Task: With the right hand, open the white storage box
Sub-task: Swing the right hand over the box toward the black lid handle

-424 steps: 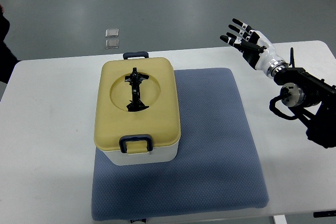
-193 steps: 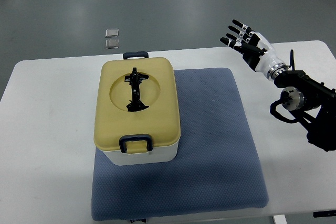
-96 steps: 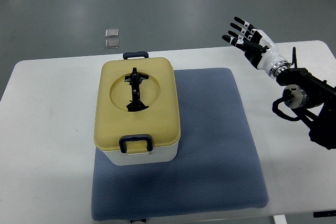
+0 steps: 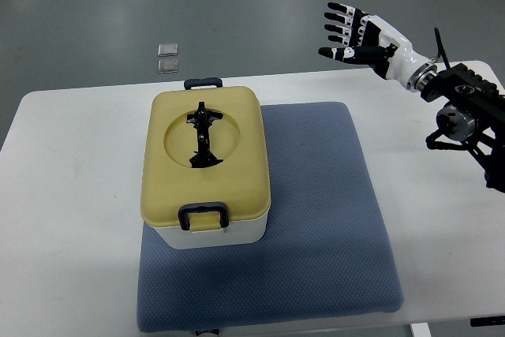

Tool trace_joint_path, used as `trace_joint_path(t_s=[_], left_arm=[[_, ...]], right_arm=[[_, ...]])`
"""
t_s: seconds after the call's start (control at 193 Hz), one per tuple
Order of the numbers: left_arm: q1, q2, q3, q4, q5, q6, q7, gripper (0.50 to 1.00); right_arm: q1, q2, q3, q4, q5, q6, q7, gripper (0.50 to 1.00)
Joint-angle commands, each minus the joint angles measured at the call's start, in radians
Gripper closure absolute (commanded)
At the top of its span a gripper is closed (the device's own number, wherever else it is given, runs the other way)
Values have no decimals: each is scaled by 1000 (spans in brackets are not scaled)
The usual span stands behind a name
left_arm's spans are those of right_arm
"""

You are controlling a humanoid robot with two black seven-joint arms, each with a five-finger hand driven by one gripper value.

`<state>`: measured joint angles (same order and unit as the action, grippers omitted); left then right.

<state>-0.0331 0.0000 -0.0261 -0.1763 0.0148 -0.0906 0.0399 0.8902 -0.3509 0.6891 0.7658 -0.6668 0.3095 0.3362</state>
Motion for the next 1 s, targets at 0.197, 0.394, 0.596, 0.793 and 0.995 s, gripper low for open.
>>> trace_joint_path(t_s=[0.197, 0.394, 0.596, 0.793, 0.995], left_arm=[[-1, 0, 0, 5, -1, 0, 0, 500], [-1, 0, 0, 5, -1, 0, 0, 500], [-1, 0, 2, 5, -1, 0, 0, 500], [-1, 0, 3, 6, -1, 0, 0, 500], [-1, 0, 2, 6, -1, 0, 0, 500]], right_arm=[[228, -42, -10, 64, -424, 200, 52, 585], [360, -39, -34, 164, -755, 263, 119, 585], [481, -16, -145, 247, -919, 273, 144, 585], [627, 35, -301, 274, -929, 272, 164, 585], [716, 102, -396, 273, -1005, 272, 192, 587]])
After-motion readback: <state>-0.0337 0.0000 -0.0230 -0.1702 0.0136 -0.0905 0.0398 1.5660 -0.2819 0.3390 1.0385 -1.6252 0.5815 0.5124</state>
